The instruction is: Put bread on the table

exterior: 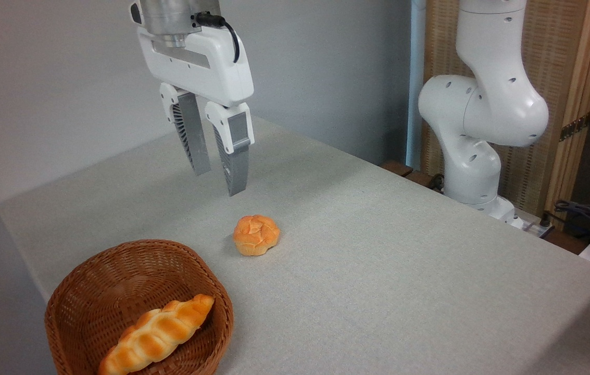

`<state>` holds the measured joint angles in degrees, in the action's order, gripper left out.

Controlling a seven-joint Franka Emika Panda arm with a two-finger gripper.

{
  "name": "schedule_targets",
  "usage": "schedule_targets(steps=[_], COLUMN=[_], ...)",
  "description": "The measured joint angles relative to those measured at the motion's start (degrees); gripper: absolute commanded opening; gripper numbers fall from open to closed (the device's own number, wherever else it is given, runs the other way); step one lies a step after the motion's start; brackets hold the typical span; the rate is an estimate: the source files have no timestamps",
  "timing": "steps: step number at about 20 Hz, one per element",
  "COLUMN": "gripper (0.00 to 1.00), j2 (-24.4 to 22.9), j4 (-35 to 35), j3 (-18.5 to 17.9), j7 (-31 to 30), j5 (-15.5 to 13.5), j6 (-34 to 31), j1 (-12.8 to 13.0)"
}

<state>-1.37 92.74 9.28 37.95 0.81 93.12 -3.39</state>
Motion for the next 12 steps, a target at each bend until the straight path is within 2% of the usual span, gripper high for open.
schedule_targets(steps=[4, 9, 12], gripper=[1.0, 1.0, 1.0], j2=[0.06, 0.02, 0.02], j4=[-0.3, -0.58, -0.64], j3=[-3.22, -6.47, -7.1], j7=[0.08, 2.7, 2.77], j5=[0.0, -0.03, -0.05], j6=[-0.87, -0.88, -0.88], j1=[2.81, 4.21, 4.59])
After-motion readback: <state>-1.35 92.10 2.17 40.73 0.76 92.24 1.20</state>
